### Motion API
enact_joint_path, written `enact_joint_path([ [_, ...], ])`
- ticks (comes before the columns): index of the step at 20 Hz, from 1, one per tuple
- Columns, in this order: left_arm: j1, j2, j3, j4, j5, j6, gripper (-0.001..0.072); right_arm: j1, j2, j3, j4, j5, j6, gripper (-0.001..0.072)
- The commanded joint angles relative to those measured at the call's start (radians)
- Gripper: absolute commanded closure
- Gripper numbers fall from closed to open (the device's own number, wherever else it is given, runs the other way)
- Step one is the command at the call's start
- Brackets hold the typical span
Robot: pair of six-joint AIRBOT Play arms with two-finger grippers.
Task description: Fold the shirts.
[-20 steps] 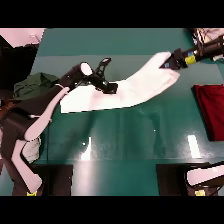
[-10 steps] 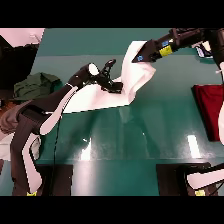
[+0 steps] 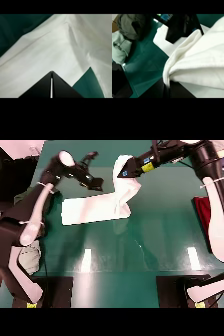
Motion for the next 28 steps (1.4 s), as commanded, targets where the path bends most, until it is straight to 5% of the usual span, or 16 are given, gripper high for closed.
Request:
enact_joint_path([
  [1, 0.123, 0.093, 0.011, 0.06, -0.104, 0.02, 0.0685, 0.058, -0.055, 0.012, -0.016, -0.058, -0.027, 0.0692],
  [13, 0.271, 0.204, 0.011, 0.044, -0.209, 0.018, 0.0684, 0.414, -0.386, 0.115, -0.004, -0.575, -0.261, 0.068],
  [14, 0.271, 0.204, 0.011, 0.044, -0.21, 0.016, 0.0684, 0.438, -0.394, 0.114, 0.003, -0.623, -0.286, 0.0577],
  [17, 0.271, 0.204, 0.011, 0.045, -0.212, 0.017, 0.0684, 0.477, -0.369, 0.085, 0.066, -0.669, -0.389, 0.0078],
  [23, 0.271, 0.204, 0.011, 0.045, -0.235, 0.019, 0.0684, 0.234, -0.121, -0.222, 0.063, -0.425, -0.317, 0.0065],
  [28, 0.271, 0.204, 0.011, 0.042, -0.142, 0.008, 0.0684, -0.063, -0.045, -0.5, 0.079, -0.381, -0.176, 0.0086],
])
